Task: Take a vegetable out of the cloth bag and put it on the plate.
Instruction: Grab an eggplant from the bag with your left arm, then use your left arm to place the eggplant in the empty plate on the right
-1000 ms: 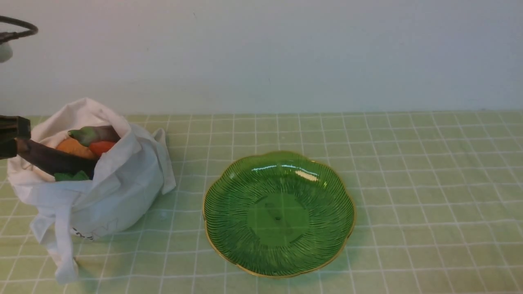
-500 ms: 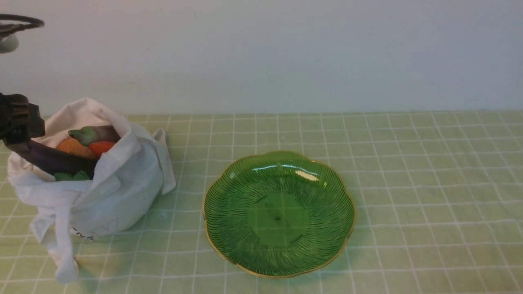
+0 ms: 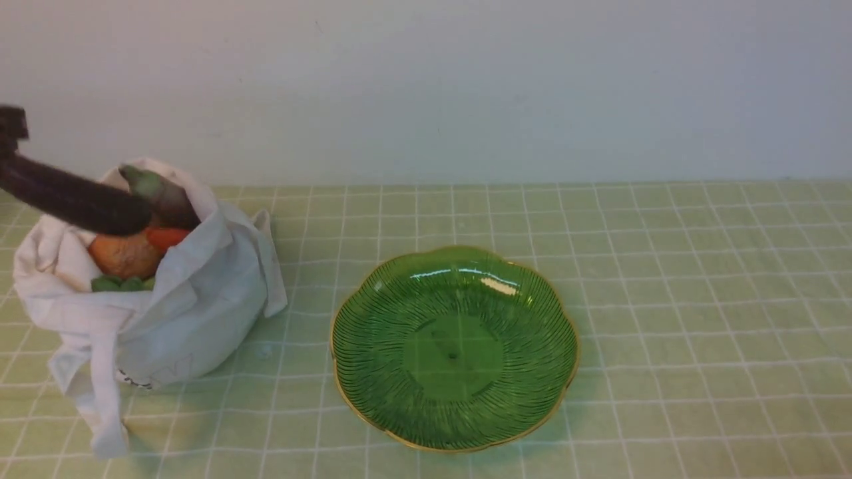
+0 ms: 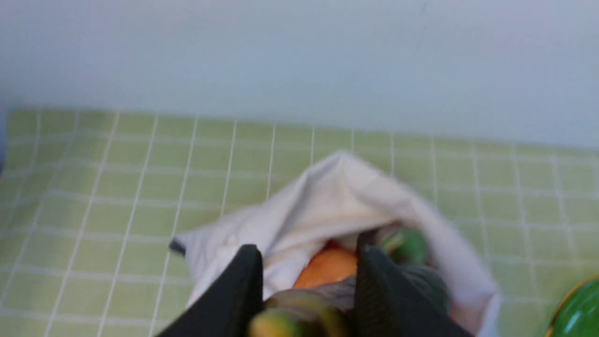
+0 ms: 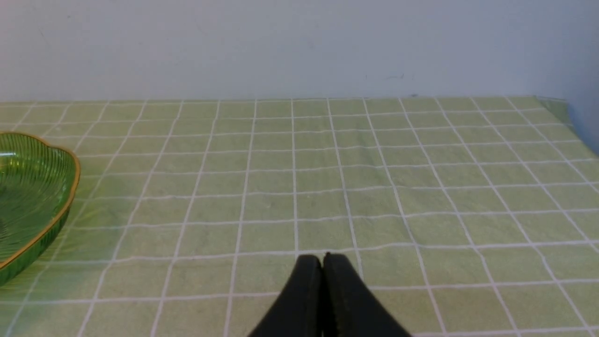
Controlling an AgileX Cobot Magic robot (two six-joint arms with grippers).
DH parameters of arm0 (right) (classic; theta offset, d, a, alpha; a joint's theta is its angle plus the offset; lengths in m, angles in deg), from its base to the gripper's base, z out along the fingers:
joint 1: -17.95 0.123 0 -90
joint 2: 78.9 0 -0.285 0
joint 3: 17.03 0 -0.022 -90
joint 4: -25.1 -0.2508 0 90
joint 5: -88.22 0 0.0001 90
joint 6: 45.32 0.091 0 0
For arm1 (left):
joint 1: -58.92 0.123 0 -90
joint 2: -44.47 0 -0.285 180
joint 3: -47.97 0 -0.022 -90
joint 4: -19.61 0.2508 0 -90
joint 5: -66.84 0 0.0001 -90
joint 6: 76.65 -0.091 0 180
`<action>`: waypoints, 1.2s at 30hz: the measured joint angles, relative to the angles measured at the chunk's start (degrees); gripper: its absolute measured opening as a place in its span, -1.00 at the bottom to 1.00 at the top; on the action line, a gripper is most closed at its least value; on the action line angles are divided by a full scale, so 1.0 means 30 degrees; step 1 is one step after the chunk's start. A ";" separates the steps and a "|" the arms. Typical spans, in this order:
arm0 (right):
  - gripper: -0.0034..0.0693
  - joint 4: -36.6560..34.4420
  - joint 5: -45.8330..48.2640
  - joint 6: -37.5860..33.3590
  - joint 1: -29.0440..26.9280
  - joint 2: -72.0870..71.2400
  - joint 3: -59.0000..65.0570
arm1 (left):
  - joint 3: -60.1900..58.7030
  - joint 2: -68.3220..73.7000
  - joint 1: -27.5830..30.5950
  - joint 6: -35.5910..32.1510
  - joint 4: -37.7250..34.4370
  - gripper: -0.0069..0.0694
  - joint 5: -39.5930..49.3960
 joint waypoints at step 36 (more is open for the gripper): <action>-0.95 0.0000 0.0000 0.0000 0.0000 0.0000 0.0000 | 0.0283 0.9445 -1.2280 -0.9844 -1.1094 0.83 -0.3081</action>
